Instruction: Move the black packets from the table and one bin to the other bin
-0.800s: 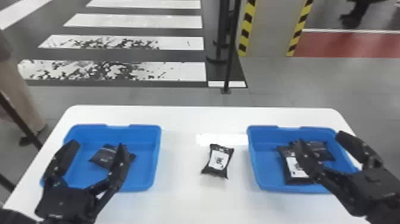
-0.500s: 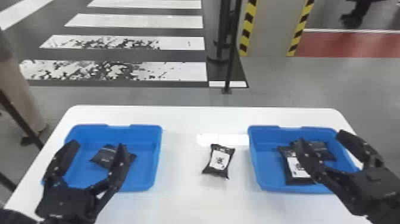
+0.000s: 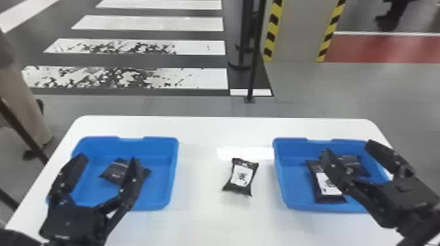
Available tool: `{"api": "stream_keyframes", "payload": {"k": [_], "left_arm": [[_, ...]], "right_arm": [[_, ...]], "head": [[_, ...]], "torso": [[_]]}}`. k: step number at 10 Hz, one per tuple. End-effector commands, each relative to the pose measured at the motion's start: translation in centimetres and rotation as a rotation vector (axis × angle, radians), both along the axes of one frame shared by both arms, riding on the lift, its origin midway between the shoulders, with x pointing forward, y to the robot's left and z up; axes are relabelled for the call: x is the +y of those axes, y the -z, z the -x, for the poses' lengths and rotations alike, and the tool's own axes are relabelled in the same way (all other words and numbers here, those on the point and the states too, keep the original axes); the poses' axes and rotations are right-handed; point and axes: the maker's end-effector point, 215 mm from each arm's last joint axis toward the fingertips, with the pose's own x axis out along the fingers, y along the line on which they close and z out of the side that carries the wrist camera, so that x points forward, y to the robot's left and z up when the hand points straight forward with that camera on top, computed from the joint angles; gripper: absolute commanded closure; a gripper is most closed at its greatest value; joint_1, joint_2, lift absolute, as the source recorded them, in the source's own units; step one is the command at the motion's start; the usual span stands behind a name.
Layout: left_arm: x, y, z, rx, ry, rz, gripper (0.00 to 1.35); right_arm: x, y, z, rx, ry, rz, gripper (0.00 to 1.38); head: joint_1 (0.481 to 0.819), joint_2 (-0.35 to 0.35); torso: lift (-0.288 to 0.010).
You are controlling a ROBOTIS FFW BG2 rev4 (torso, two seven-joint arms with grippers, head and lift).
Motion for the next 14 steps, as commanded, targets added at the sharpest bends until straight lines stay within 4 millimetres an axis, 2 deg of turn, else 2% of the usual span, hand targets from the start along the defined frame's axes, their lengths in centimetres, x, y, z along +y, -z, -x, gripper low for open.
{"api": "stream_keyframes", "payload": {"k": [1,3,4,5,8,10,12,14], "left_arm": [[-0.2,0.0,-0.1,0.0,0.003,-0.002,0.11],[-0.3,0.4,-0.1,0.013,0.005,0.0,0.11],[-0.4,1.2,-0.4,0.034,0.008,0.007,0.11],[-0.6,1.4,-0.5,0.037,0.012,0.015,0.11],[-1.0,1.6,-0.7,0.042,0.017,0.017,0.11],[-1.2,1.6,-1.0,0.039,0.022,0.023,0.11],[-1.5,1.7,-1.2,0.037,0.026,0.027,0.11],[-1.6,1.8,-1.4,0.036,0.026,0.031,0.11]], "right_arm": [[0.5,0.3,-2.1,0.021,-0.036,0.033,0.16],[1.1,2.2,-5.4,0.078,-0.093,0.099,0.16],[1.7,4.7,-6.8,0.17,-0.122,0.113,0.16],[3.5,6.4,-7.8,0.217,-0.176,0.106,0.16],[9.0,8.9,-10.1,0.269,-0.319,0.109,0.16],[13.3,13.7,-10.7,0.383,-0.442,0.12,0.16],[15.3,16.8,-11.1,0.462,-0.501,0.15,0.16],[16.7,19.4,-10.5,0.553,-0.548,0.183,0.16]], "head": [[0.695,-0.017],[0.695,-0.003],[0.695,-0.003],[0.695,0.001],[0.695,0.043],[0.695,0.093],[0.695,0.138],[0.695,0.152]], "torso": [[-0.11],[-0.11],[-0.11],[-0.11],[-0.11],[-0.11],[-0.11],[-0.11]]}}
